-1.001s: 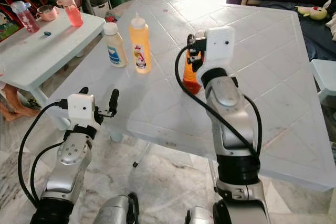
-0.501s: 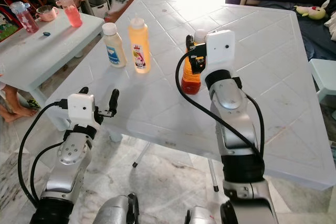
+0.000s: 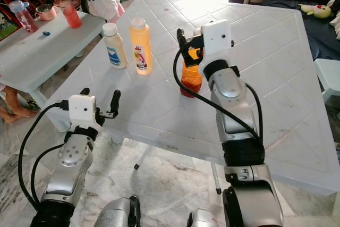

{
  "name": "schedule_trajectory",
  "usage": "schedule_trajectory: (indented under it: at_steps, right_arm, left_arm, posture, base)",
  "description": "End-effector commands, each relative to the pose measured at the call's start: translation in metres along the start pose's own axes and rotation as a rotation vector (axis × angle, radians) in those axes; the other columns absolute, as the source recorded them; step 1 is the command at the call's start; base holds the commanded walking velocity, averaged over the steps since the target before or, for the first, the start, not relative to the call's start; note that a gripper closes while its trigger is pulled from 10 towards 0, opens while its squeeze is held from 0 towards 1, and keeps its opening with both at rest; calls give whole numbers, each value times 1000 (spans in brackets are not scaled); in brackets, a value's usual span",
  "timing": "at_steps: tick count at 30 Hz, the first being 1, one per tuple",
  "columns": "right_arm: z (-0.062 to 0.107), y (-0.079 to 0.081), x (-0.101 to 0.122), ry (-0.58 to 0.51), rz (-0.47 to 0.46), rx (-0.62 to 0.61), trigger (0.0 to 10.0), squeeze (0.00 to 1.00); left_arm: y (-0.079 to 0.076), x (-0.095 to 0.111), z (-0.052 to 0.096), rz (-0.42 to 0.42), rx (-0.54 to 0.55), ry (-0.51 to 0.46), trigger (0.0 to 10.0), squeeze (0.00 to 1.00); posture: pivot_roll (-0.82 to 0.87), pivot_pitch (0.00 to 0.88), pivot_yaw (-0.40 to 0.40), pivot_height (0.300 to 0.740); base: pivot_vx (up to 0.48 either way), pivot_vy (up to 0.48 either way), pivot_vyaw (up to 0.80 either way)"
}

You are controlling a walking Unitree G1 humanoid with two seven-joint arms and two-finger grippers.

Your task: Restocking fridge

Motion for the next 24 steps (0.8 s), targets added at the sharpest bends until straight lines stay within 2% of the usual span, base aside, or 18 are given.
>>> schedule_trajectory:
  at_steps: [1, 2, 3, 4, 6, 7, 15, 24]
  right_arm:
    - [-5, 4, 10, -34, -5, 32, 10000, 31]
    - [-6, 5, 11, -37, -4, 39, 10000, 0]
    - [-6, 5, 12, -39, -7, 41, 8941, 0]
    - [-7, 5, 13, -43, -8, 44, 1412, 0]
    - [-7, 5, 14, -44, -7, 45, 1412, 0]
    - [-7, 5, 14, -45, -7, 46, 0, 0]
    - [-6, 11, 18, -58, 21, 70, 0, 0]
    - [-5, 6, 12, -31, 27, 44, 0, 0]
  left_arm:
    - [-1, 0, -2, -13, -11, 2, 10000, 0]
    - [-1, 0, -2, -13, -12, 2, 10000, 0]
    - [-1, 0, -2, -13, -12, 2, 10000, 0]
    - [-1, 0, -2, -13, -10, 2, 10000, 0]
    - [-1, 0, -2, -13, -9, 2, 10000, 0]
    - [-1, 0, -2, -13, -8, 2, 10000, 0]
    - [-2, -1, 0, -13, -10, 7, 10000, 0]
    - [-1, -1, -1, -19, -13, 14, 10000, 0]
  posture:
    - [53, 71, 56, 740]
    - [53, 71, 56, 740]
    - [55, 72, 54, 740]
    - [56, 72, 52, 740]
    - [56, 72, 52, 740]
    - [56, 72, 52, 740]
    - [54, 75, 52, 740]
    - [54, 74, 54, 740]
  base:
    - [0, 0, 0]
    - [0, 0, 0]
    - [0, 0, 0]
    - [0, 0, 0]
    - [0, 0, 0]
    - [0, 0, 0]
    - [0, 0, 0]
    - [0, 0, 0]
Point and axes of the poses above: a point about 5 cm out from each wrist's last joint towards the gripper, its own z axis pointing back from the gripper into the wrist, its own x axis along the axis of the wrist's last joint, y = z × x, the point moved 4 cm from there along -z, pointing out of the wrist towards the gripper, and after that the axes turned 5 degrees about z, right-handed, at the moved point
